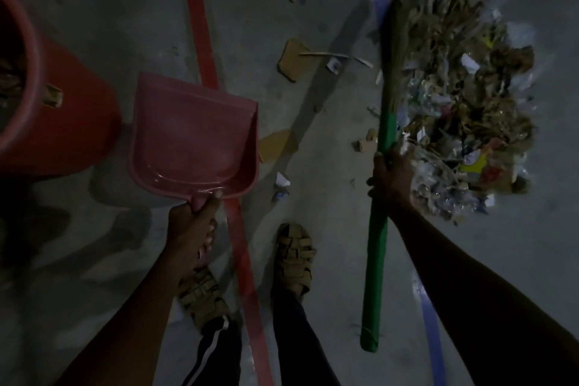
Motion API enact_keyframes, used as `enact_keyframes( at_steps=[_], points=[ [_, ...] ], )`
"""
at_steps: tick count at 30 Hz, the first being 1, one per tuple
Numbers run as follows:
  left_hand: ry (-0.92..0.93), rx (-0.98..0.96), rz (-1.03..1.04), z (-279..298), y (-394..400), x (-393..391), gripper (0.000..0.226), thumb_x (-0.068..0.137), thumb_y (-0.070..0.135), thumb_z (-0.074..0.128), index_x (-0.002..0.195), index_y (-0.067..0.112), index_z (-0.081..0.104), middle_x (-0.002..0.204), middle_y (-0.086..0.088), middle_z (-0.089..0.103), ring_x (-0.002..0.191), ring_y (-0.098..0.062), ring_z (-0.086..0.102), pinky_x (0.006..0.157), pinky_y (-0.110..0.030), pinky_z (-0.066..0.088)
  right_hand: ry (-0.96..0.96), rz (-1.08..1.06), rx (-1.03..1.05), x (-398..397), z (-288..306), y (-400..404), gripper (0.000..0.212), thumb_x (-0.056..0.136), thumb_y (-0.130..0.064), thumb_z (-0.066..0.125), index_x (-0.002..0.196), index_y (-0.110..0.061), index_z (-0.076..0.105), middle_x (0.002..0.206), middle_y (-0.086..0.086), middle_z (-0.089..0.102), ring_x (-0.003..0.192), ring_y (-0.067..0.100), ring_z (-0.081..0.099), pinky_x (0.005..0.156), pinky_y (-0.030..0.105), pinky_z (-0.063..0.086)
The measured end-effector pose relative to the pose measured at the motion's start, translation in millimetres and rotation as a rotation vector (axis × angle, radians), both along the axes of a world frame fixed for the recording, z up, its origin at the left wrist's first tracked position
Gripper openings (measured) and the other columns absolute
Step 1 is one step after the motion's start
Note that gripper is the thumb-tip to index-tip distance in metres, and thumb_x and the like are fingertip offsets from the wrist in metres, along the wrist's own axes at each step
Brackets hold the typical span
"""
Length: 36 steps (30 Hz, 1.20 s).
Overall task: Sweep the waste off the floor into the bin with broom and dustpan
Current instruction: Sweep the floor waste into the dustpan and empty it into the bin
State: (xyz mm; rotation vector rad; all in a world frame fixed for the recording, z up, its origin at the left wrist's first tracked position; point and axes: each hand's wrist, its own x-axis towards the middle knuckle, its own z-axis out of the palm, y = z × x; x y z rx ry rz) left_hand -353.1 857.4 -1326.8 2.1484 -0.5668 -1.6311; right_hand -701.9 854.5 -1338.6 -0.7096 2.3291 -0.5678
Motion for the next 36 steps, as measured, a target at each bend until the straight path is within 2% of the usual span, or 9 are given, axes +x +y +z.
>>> enact_keyframes(
  at_steps=[4,7,10,15,21,25,28,32,36],
  points=[
    [0.020,0.037,-0.033,13.3,9.4,3.3,0.054,0.077,0.062,0.076,0.070,0.016,0.049,0.049,-0.001,0.045,0.037,-0.015,0.038,0.039,-0.016,0.030,-0.132,0.184,0.007,19.3,5.2,36.1,0.033,0.103,-0.026,0.049,0.128,-0.004,0.051,0.079,0.013,0.062,0.052,0.020,0.062,0.040,0.033,0.052],
    [0.009,0.032,-0.052,23.0,20.9,6.9,0.052,0.080,0.058,0.076,0.069,0.016,0.047,0.049,0.000,0.044,0.037,-0.013,0.038,0.036,-0.017,0.030,-0.104,0.529,0.125,33.9,-3.1,73.1,0.054,0.102,-0.029,0.047,0.149,-0.005,0.035,0.097,0.018,0.062,0.071,0.034,0.064,0.057,0.043,0.056],
    [-0.061,0.048,-0.057,28.5,32.9,8.5,0.057,0.084,0.057,0.074,0.061,0.016,0.042,0.047,0.000,0.045,0.034,-0.013,0.039,0.037,-0.018,0.031,-0.039,0.814,0.322,41.2,-19.5,105.2,0.066,0.097,-0.041,0.042,0.153,-0.009,0.030,0.112,0.021,0.060,0.095,0.039,0.061,0.076,0.040,0.050],
    [-0.076,0.007,-0.064,28.3,52.8,9.3,0.052,0.089,0.051,0.072,0.065,0.016,0.042,0.046,0.000,0.044,0.032,-0.011,0.039,0.036,-0.020,0.033,0.004,0.525,0.454,31.6,-28.6,155.9,0.056,0.100,-0.032,0.050,0.150,-0.011,0.033,0.116,0.021,0.054,0.099,0.038,0.057,0.072,0.033,0.041],
    [-0.041,0.025,-0.104,31.4,77.2,0.4,0.053,0.089,0.054,0.071,0.066,0.017,0.041,0.050,-0.003,0.042,0.034,-0.013,0.038,0.038,-0.016,0.032,0.206,0.292,0.346,-9.6,-5.8,190.3,0.050,0.101,-0.022,0.049,0.144,-0.001,0.032,0.124,0.025,0.048,0.094,0.041,0.056,0.068,0.037,0.038],
    [-0.017,0.039,-0.134,38.3,93.4,-2.6,0.053,0.086,0.054,0.074,0.065,0.016,0.043,0.051,-0.004,0.044,0.037,-0.015,0.039,0.040,-0.020,0.033,0.308,0.393,0.293,-14.3,15.5,218.2,0.055,0.100,-0.018,0.049,0.148,0.000,0.027,0.145,0.023,0.035,0.094,0.044,0.055,0.068,0.043,0.046],
    [-0.011,0.039,-0.121,43.1,106.8,-3.3,0.054,0.085,0.053,0.075,0.065,0.016,0.043,0.048,-0.003,0.043,0.034,-0.014,0.037,0.040,-0.020,0.032,0.280,0.507,0.223,-3.7,16.8,237.5,0.061,0.100,-0.017,0.048,0.155,-0.009,0.021,0.158,0.016,0.023,0.097,0.039,0.057,0.064,0.035,0.046],
    [-0.017,-0.009,-0.052,43.0,121.3,-1.5,0.050,0.087,0.049,0.074,0.065,0.018,0.041,0.050,-0.002,0.039,0.035,-0.013,0.035,0.038,-0.018,0.031,0.210,0.726,0.122,22.7,4.2,254.1,0.068,0.098,-0.017,0.052,0.157,-0.022,0.019,0.159,0.011,0.022,0.076,0.021,0.059,0.051,0.029,0.051],
    [-0.078,-0.035,0.029,38.1,148.4,-5.1,0.050,0.089,0.051,0.072,0.067,0.019,0.041,0.053,-0.004,0.038,0.036,-0.012,0.035,0.038,-0.016,0.031,0.142,0.981,0.141,44.1,-17.5,266.6,0.068,0.097,-0.018,0.053,0.157,-0.021,0.020,0.156,0.013,0.029,0.064,0.032,0.058,0.047,0.031,0.042]
  ],
)
